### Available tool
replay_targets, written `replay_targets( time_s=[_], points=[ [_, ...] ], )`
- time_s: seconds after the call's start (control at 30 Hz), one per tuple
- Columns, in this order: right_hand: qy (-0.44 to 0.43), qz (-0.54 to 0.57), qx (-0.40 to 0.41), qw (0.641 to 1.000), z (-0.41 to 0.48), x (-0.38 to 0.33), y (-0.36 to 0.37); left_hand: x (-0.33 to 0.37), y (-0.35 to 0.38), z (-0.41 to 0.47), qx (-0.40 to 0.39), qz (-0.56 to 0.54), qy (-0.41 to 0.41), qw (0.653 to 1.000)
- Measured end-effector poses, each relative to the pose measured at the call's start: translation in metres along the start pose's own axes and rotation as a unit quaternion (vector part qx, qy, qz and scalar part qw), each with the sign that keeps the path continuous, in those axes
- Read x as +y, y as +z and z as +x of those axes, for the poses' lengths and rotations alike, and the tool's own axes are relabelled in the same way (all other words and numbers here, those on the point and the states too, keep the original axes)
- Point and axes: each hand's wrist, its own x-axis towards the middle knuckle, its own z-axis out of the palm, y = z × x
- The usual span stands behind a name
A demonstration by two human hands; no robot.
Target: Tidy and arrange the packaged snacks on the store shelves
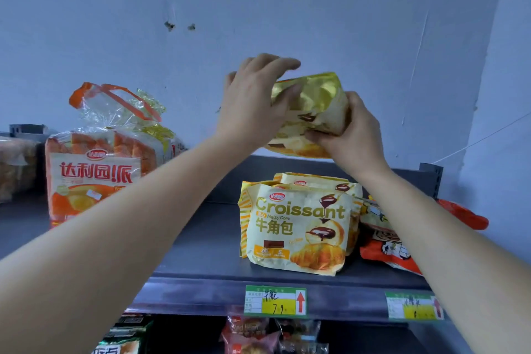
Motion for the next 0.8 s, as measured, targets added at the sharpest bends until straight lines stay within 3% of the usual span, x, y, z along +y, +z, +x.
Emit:
replay_targets(
  time_s=[0.1,0.17,0.27,0.33,0.6,0.73,0.8],
  points=[
    [0.100,0.018,0.029,0.994,0.004,0.029,0.000,-0.010,0.017,-0.022,-0.006,0.002,0.021,1.000],
    [0.145,0.016,0.040,0.988,0.005,0.046,0.002,-0.016,0.032,-0.033,-0.132,-0.012,-0.028,0.991],
    [0.181,-0.003,0.037,0.983,0.006,0.070,0.004,-0.022,0.060,-0.041,-0.357,0.041,-0.105,0.927],
    [0.194,-0.017,0.028,0.980,0.005,0.084,0.005,-0.022,0.072,-0.041,-0.435,0.051,-0.128,0.890],
    [0.244,-0.005,0.031,0.969,0.018,0.121,0.011,-0.032,0.105,-0.021,-0.603,0.030,-0.207,0.770],
    [0.265,-0.001,0.038,0.963,0.024,0.135,0.017,-0.039,0.109,-0.022,-0.590,0.070,-0.170,0.786],
    [0.287,0.015,-0.007,0.958,0.026,0.143,0.024,-0.039,0.105,-0.022,-0.592,0.080,-0.137,0.790]
  ],
)
